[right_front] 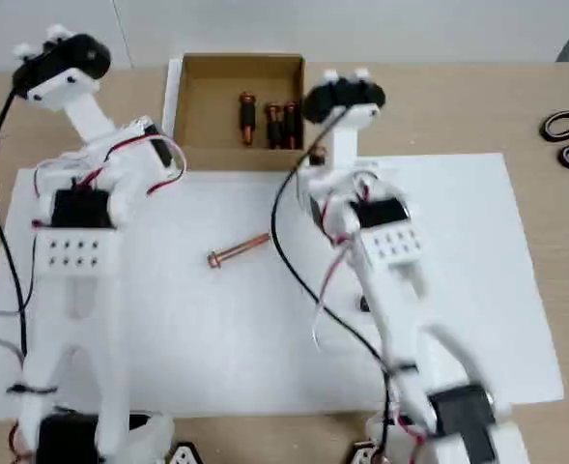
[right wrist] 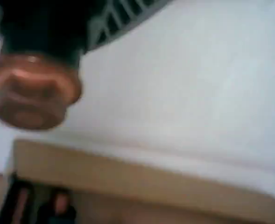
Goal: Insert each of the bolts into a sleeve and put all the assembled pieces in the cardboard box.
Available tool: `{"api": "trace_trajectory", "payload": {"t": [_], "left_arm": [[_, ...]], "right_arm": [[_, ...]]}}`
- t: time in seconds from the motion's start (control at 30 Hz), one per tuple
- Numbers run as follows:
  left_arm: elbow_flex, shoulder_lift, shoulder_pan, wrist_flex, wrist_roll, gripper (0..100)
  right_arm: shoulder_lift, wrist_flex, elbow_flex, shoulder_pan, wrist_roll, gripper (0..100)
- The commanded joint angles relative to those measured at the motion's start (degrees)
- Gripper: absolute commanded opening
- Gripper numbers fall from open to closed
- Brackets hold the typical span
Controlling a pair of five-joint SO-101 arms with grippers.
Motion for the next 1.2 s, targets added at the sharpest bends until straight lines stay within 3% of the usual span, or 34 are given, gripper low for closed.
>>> {"api": "trace_trajectory", "payload": {"t": [0.0,0.67,0.83,1.17], "left_arm": [[-5.8,3.6,-0.3,-1.5,-0.4,1],[-7.9,6.7,0.2,2.3,-0.4,1],[-7.9,6.6,0.2,2.5,-0.4,1],[-7.9,6.2,0.2,2.5,-0.4,1]], "right_arm": [[10.8,-1.7,-15.9,0.7,-1.1,0.3],[65.9,-2.0,-88.0,-3.2,-0.7,0.4],[77.1,-2.0,-98.3,-5.8,3.7,0.4],[87.3,-1.5,-107.6,-6.4,4.2,0.4]]}}
